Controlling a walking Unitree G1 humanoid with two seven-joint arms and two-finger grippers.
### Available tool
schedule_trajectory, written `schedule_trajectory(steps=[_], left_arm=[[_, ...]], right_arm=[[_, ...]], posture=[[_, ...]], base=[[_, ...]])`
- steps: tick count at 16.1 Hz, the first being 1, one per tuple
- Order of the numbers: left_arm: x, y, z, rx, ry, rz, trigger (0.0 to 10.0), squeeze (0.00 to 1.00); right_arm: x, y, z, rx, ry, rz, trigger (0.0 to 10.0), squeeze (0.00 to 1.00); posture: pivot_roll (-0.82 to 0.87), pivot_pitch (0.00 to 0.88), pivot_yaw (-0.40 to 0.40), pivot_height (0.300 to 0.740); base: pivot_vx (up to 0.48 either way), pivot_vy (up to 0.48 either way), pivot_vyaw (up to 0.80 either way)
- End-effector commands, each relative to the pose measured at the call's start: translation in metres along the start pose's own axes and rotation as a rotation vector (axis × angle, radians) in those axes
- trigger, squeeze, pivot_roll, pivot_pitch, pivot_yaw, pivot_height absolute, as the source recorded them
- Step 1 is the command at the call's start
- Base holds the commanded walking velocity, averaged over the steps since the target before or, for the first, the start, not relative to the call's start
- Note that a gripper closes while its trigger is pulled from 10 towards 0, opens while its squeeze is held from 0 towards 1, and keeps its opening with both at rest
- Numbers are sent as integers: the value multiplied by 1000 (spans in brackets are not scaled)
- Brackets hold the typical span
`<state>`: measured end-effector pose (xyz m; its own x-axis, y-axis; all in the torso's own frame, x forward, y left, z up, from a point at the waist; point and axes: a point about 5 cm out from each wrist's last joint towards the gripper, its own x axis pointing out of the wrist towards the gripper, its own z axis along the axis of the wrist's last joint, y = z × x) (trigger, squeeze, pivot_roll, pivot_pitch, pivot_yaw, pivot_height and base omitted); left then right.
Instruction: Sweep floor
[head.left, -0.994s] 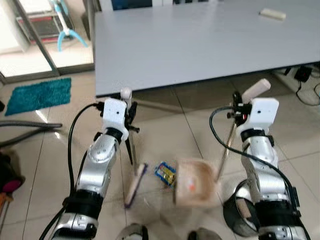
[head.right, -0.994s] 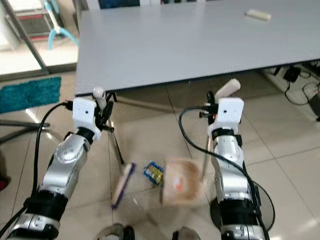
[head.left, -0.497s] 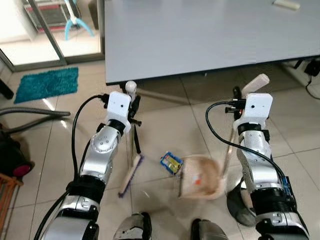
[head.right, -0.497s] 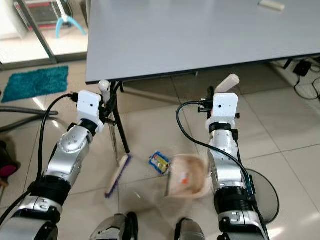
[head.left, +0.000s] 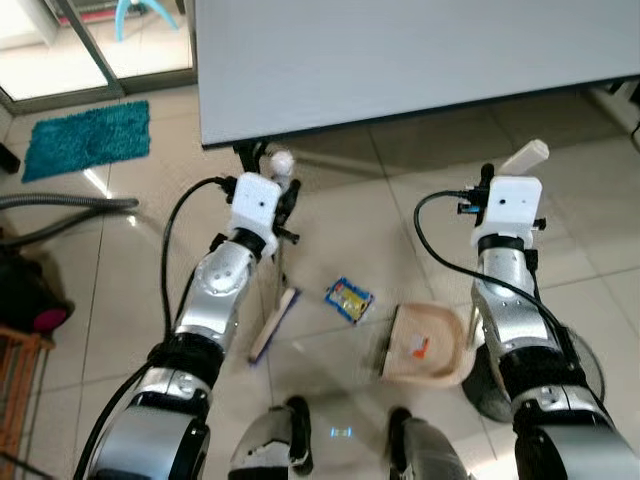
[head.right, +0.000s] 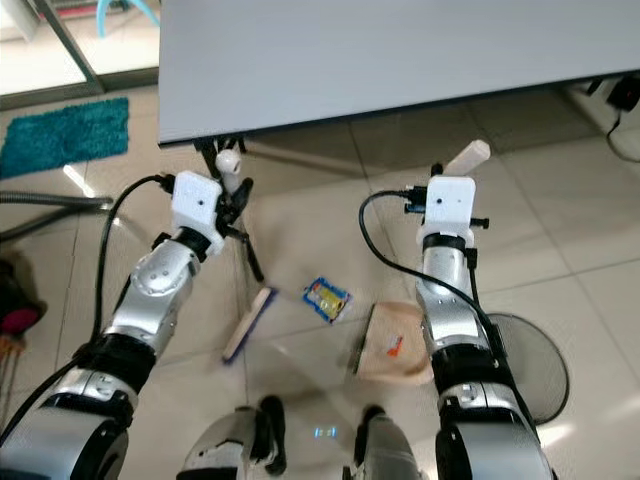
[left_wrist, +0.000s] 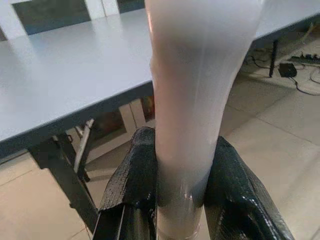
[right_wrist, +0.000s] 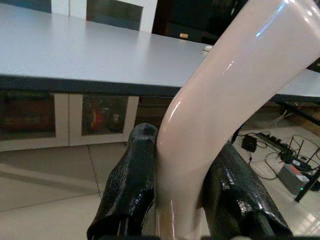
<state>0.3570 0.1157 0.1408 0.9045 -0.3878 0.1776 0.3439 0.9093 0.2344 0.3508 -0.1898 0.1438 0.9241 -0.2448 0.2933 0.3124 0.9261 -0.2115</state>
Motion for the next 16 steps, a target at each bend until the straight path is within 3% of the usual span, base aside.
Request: schedule_trajectory(steps=[1, 5, 11, 16], left_arm=[[4, -2, 6, 30, -37, -30, 10000, 0], [19, -20, 15, 22, -73, -90, 10000, 0], [51, -40, 51, 17, -164, -155, 10000, 0], [56, -61, 52, 61, -134, -329, 10000, 0]], right_arm=[[0, 1, 1, -33, -21, -9, 10000, 0], [-4, 6, -4, -37, -12, -64, 10000, 0], [-16, 40, 0, 13, -29, -6, 10000, 0], [-22, 44, -5, 15, -7, -2, 10000, 0]], posture=[[78, 354, 108, 740], [79, 363, 130, 740], [62, 368, 132, 740], [54, 363, 136, 740]], base=[[0, 0, 0], [0, 0, 0], [0, 0, 0], [0, 0, 0]])
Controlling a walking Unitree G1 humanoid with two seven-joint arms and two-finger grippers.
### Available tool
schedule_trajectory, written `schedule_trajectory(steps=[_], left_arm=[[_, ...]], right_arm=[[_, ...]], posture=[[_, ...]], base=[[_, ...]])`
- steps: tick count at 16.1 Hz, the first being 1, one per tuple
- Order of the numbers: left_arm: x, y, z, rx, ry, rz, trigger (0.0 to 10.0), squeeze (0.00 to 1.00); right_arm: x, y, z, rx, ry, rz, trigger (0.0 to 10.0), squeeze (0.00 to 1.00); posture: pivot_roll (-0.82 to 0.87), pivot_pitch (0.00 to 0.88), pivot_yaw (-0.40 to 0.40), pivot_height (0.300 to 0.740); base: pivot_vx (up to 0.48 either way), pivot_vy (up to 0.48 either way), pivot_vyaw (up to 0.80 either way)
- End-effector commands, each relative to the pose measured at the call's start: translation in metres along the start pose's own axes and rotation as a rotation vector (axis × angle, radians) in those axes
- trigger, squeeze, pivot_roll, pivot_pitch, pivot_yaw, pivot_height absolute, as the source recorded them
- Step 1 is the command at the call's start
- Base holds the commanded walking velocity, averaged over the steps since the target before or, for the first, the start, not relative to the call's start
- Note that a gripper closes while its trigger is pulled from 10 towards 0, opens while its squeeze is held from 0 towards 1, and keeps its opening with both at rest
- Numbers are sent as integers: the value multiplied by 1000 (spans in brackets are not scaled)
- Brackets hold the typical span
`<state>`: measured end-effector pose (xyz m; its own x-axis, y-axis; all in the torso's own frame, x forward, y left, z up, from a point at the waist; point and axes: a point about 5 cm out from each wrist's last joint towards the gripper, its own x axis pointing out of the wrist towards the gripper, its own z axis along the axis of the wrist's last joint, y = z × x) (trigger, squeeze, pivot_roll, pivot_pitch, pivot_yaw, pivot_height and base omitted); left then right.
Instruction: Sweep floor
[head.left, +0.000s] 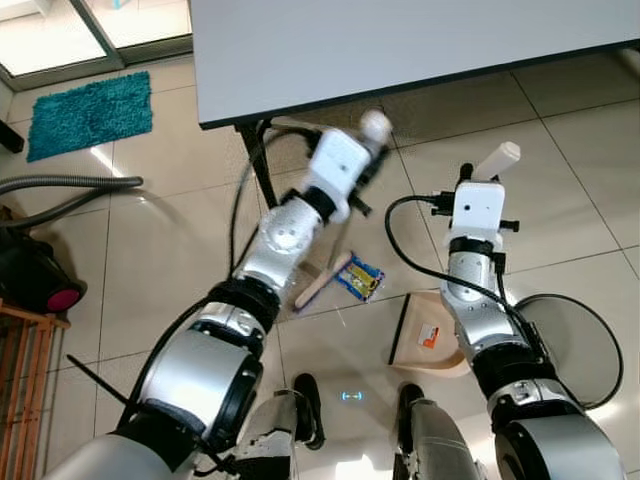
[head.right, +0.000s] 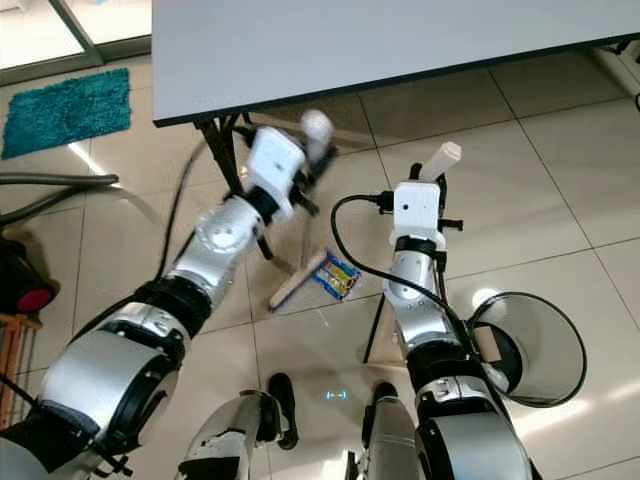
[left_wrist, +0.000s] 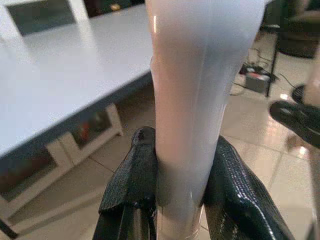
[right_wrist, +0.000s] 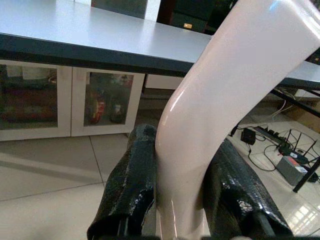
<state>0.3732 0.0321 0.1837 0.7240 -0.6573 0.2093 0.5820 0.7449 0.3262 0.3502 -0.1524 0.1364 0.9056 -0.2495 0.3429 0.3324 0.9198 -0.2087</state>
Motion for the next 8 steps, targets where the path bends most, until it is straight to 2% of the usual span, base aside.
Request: schedule_trajectory(steps=[1, 2, 4, 5, 8], left_arm=[[2, -6, 1, 23, -2, -60, 10000, 0], [4, -19, 0, -6, -7, -113, 10000, 0], [6, -27, 0, -44, -16, -138, 10000, 0], [7, -33, 0, -99, -29, -151, 10000, 0], [10, -45, 3, -183, -67, -185, 10000, 0]], right_arm=[[-12, 7, -10, 35, 54, 5, 10000, 0], [-14, 6, -12, 79, 80, -22, 10000, 0], [-14, 6, -13, 101, 93, -32, 10000, 0], [-14, 6, -13, 105, 96, -34, 10000, 0], [-14, 8, -13, 118, 98, -24, 10000, 0]], posture=[[52, 361, 139, 740], [42, 353, 135, 740], [40, 350, 134, 740], [41, 349, 132, 740], [36, 339, 129, 740]], base=[[0, 0, 0], [0, 0, 0], [0, 0, 0], [0, 0, 0], [0, 0, 0]])
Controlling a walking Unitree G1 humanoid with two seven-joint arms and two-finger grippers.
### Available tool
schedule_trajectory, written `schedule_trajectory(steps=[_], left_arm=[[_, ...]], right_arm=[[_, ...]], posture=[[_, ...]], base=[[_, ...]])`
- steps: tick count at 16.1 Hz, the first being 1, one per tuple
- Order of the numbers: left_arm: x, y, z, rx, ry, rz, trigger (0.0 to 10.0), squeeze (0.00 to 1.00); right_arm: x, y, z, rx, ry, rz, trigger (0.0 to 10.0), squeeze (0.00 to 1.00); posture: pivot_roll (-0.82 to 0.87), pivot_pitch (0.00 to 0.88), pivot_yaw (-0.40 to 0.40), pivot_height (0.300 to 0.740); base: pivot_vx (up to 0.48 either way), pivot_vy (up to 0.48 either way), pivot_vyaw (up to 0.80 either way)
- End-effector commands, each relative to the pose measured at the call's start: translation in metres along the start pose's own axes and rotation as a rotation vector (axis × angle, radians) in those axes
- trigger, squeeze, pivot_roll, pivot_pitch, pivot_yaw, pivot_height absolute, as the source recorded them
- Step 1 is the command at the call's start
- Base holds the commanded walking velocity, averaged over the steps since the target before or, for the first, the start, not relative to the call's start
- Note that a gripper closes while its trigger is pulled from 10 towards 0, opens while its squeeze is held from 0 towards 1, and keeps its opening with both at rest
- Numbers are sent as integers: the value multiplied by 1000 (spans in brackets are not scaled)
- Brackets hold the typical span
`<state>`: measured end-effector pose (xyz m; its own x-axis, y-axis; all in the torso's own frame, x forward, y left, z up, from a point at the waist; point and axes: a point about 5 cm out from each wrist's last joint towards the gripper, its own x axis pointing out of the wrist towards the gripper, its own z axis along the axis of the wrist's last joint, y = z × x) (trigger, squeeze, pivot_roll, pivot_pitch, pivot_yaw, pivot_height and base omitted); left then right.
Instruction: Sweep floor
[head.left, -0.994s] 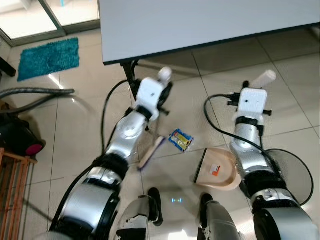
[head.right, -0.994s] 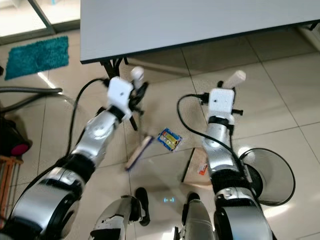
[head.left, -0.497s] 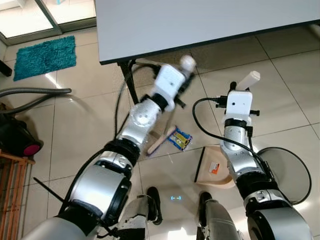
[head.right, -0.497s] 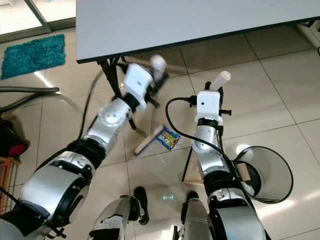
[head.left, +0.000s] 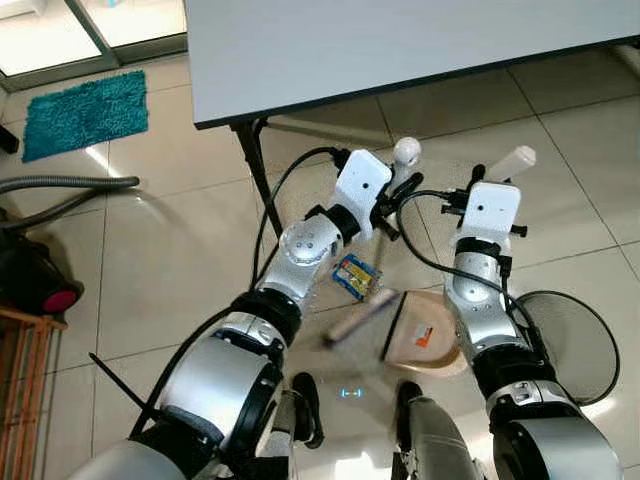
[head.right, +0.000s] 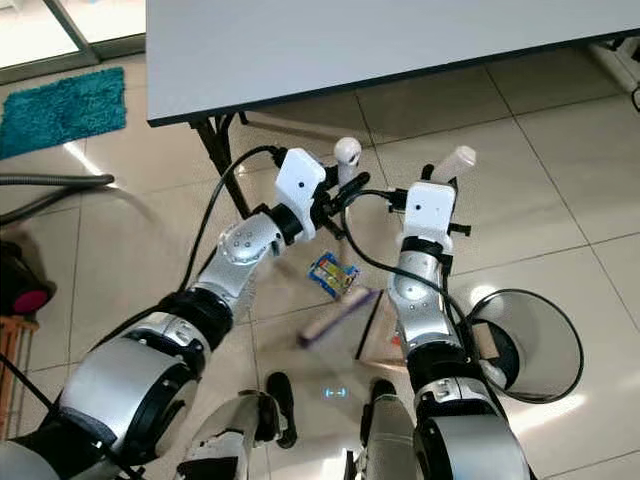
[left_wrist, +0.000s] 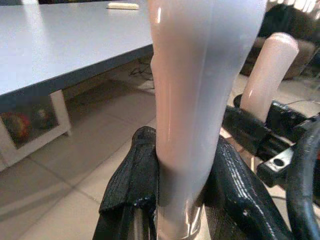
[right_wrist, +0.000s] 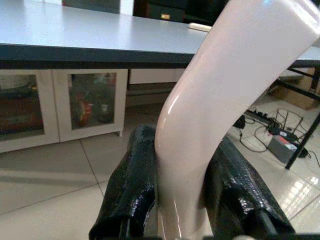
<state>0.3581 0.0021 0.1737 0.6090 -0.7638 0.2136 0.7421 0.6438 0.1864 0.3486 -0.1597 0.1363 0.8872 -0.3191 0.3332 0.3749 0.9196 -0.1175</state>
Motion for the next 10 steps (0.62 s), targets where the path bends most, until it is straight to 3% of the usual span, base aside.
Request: schedule_trajectory(steps=[1, 3, 5, 8, 10], left_arm=[[8, -21, 4, -48, -59, -100, 10000, 0], [8, -34, 5, -80, -85, -231, 10000, 0], [5, -32, 7, -66, -98, -291, 10000, 0], [3, 2, 31, 98, -169, -186, 10000, 0], [3, 13, 40, 194, -169, -174, 10000, 0]], right_arm=[[-17, 15, -12, 47, 79, 54, 10000, 0], [-19, 16, -14, 50, 82, 64, 10000, 0], [-20, 14, -16, 51, 87, 63, 10000, 0], [-22, 8, -17, 70, 82, 42, 10000, 0], [-24, 6, -15, 81, 63, 32, 10000, 0]], posture=[[34, 334, 129, 740], [34, 334, 130, 740], [37, 334, 133, 740], [33, 338, 142, 740], [23, 342, 149, 740]], base=[[0, 0, 0], [0, 0, 0], [0, 0, 0], [0, 0, 0], [0, 0, 0]])
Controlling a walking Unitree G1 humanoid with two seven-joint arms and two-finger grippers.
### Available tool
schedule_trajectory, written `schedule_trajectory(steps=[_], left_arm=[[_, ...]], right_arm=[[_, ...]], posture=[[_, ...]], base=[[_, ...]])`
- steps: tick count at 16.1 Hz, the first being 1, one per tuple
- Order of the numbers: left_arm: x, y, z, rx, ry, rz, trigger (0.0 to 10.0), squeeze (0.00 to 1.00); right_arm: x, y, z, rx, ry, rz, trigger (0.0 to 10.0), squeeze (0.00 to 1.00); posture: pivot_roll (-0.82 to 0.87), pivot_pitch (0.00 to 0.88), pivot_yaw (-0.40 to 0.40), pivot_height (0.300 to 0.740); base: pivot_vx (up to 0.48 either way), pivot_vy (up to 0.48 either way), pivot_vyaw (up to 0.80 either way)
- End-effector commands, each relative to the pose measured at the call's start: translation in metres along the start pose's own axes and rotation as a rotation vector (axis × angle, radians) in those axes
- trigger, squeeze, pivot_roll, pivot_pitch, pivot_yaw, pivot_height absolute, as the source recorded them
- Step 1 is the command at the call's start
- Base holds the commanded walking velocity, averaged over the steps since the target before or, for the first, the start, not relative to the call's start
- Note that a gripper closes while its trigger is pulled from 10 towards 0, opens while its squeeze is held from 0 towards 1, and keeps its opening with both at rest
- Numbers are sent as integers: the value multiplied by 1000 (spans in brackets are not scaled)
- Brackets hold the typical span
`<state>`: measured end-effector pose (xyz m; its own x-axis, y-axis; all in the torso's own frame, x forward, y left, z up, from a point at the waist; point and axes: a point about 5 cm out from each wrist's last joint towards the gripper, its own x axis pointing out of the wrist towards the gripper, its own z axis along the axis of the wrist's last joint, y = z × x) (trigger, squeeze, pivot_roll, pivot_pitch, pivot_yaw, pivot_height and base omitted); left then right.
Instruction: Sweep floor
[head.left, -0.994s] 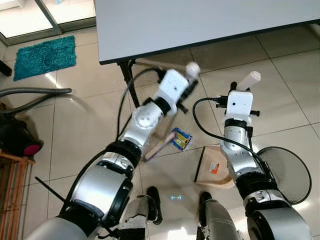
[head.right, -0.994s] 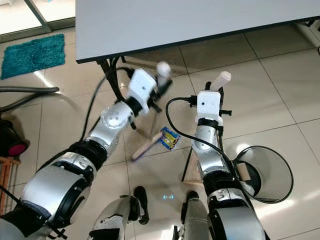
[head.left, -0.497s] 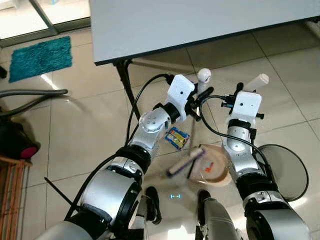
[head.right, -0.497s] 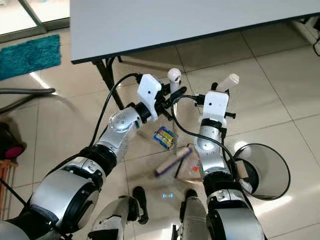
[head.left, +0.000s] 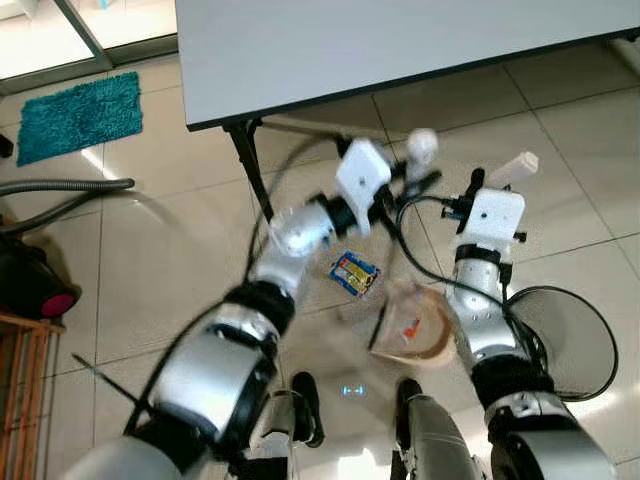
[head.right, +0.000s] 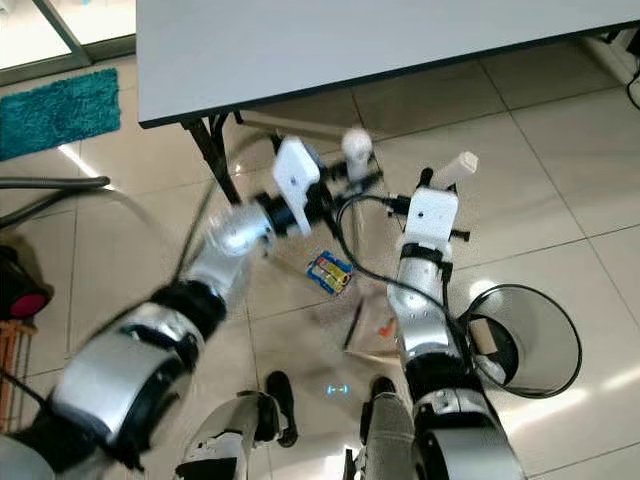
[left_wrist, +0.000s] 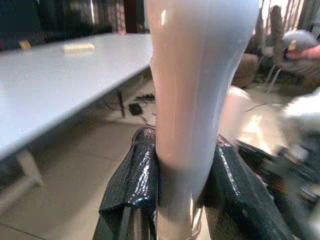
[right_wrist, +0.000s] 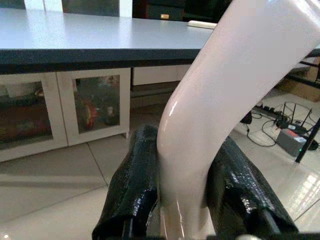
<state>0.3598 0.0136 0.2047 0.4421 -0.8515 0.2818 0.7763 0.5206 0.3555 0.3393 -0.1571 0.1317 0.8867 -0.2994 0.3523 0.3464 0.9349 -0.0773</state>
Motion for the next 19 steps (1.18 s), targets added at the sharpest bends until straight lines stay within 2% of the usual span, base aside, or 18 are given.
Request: schedule_trajectory(steps=[1, 5, 7, 9, 11, 16, 19], left_arm=[[5, 2, 12, 127, -37, -5, 10000, 0], [5, 1, 10, 175, -21, 8, 10000, 0], [3, -11, -2, 259, 48, -29, 10000, 0], [1, -24, -14, 292, 97, -64, 10000, 0], [3, -35, -20, 272, 117, -103, 10000, 0], [7, -52, -28, 231, 135, -109, 10000, 0], [11, -62, -31, 92, 126, -97, 10000, 0]], right_arm=[[-15, 4, -14, 33, 81, 11, 10000, 0], [-21, 0, -16, 31, 82, 4, 10000, 0], [-25, -1, -17, 26, 85, 7, 10000, 0], [-28, 0, -15, 20, 76, 5, 10000, 0], [-32, -2, -14, 11, 74, -11, 10000, 0], [-41, -5, -13, 9, 76, -24, 10000, 0], [-46, -7, -13, 3, 84, -23, 10000, 0]], posture=[[22, 345, 152, 740], [11, 366, 160, 740], [0, 370, 163, 740], [-20, 374, 170, 740], [-26, 380, 179, 740], [-60, 377, 195, 740], [-61, 384, 197, 740]], base=[[0, 0, 0], [0, 0, 0], [0, 0, 0], [0, 0, 0], [0, 0, 0], [0, 0, 0], [0, 0, 0]])
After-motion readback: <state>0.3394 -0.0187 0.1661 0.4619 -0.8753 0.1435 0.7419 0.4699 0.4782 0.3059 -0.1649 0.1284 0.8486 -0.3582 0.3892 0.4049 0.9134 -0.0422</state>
